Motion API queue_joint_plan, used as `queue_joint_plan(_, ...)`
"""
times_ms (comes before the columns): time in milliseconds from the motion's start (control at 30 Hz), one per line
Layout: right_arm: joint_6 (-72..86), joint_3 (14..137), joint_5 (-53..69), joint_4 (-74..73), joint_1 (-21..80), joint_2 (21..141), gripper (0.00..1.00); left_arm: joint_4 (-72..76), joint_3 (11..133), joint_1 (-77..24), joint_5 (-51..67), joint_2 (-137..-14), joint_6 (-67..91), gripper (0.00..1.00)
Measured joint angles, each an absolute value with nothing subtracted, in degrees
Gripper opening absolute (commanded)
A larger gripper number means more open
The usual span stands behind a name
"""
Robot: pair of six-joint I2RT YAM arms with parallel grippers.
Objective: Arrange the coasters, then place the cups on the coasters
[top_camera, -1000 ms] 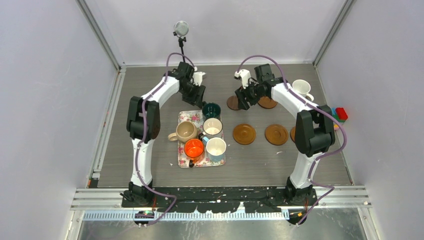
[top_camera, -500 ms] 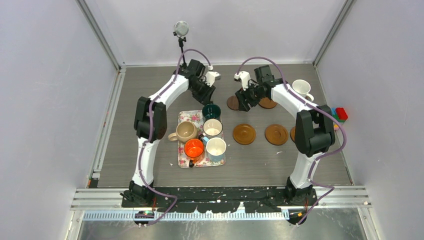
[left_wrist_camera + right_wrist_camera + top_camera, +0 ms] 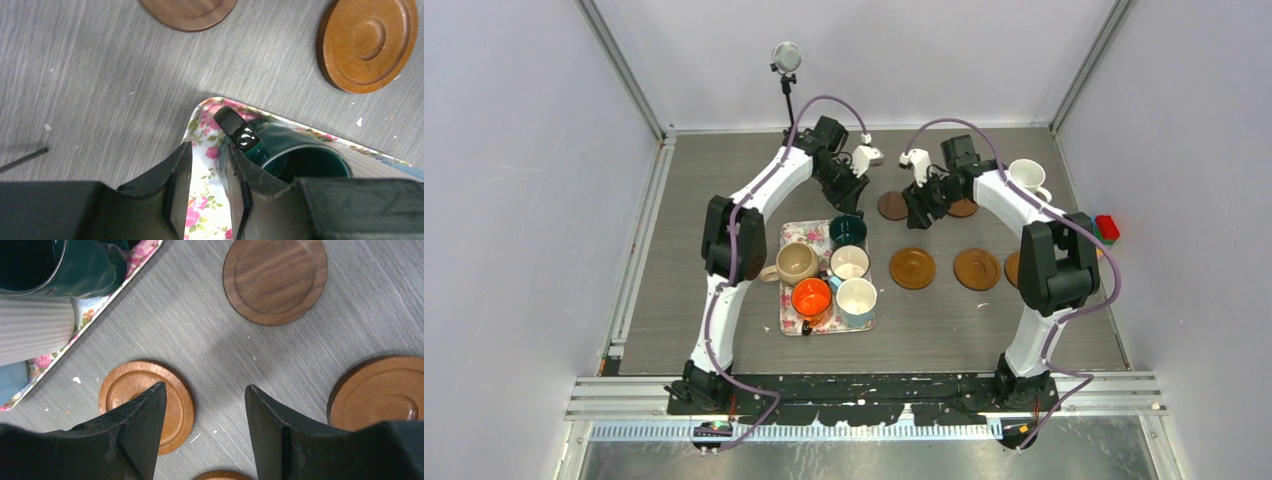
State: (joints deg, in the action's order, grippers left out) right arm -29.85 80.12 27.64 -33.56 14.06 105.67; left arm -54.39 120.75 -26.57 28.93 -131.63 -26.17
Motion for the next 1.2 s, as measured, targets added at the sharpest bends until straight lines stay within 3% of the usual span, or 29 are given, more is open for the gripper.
queue_joint_plan(233, -32.64, 78.72, 28.91, -35.86, 13.52, 103.42, 0.64, -54.89, 122.06, -28.75, 30.55, -133.51, -27.38, 0.41)
queue_joint_plan(467, -34.85, 78.89, 29.69, -36.36, 13.65, 103.42, 0.72, -55.77, 125.54, -28.27, 30.72, -134.13, -23.81, 0.66)
queue_joint_plan(600, -39.18, 79.85, 29.93, -37.08, 15.18, 103.44, 0.74, -56.25, 127.07, -26.79, 31.79, -133.62, -20.43, 0.74)
queue_joint_plan(800, -47.35, 84.77, 29.91, -39.09, 20.38, 106.04, 0.73, -59.75, 124.53, -20.73, 32.08, -128.25, -17.67, 0.76)
queue_joint_plan(1200, -60.82, 92.71, 29.52, -40.95, 27.09, 117.62, 0.73, -60.27, 100.60, -13.63, 34.57, -106.67, -15.38, 0.76)
